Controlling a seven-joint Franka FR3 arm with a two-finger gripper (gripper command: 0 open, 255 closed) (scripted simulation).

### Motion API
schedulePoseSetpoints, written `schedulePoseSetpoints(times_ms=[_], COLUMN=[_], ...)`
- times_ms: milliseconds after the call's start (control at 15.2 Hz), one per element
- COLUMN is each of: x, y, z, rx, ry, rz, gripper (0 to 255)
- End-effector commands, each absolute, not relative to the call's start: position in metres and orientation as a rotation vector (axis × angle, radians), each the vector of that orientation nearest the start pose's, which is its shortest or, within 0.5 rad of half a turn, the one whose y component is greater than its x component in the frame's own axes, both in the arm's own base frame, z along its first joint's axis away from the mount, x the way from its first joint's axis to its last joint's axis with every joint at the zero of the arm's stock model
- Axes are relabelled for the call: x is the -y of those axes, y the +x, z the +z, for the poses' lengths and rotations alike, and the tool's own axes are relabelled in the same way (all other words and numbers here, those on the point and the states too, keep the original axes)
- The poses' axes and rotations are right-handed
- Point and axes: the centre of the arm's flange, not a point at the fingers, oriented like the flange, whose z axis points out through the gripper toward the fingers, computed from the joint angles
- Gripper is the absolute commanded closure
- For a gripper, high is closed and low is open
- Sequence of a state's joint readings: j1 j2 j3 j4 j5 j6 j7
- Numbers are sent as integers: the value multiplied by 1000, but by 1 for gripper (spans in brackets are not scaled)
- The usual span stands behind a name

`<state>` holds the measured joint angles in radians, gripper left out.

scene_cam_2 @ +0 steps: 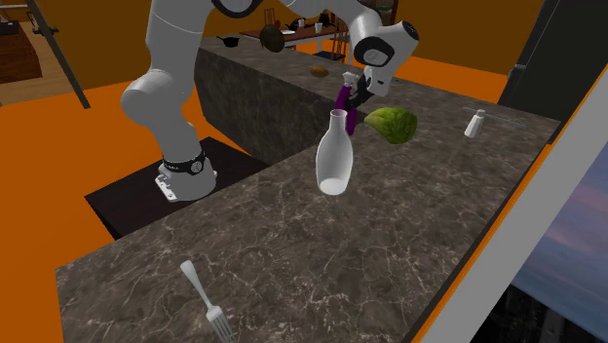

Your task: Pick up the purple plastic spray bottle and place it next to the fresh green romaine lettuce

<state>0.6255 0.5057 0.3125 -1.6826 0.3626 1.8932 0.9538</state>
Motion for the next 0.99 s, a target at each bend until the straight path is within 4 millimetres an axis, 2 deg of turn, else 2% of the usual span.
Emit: schedulePoseSetpoints(times_ms=[0,132,198,528,792,924], x=[-523,-523,-523,-523,-517,-517], y=[375,375,375,375,401,401], z=[308,308,308,308,350,350], rx=[-293,-293,-293,-293,-293,-293], ry=[-2955,-2955,-2955,-2955,-2955,-2955], rz=[837,837,837,837,837,837], gripper=[255,255,0,0,0,0])
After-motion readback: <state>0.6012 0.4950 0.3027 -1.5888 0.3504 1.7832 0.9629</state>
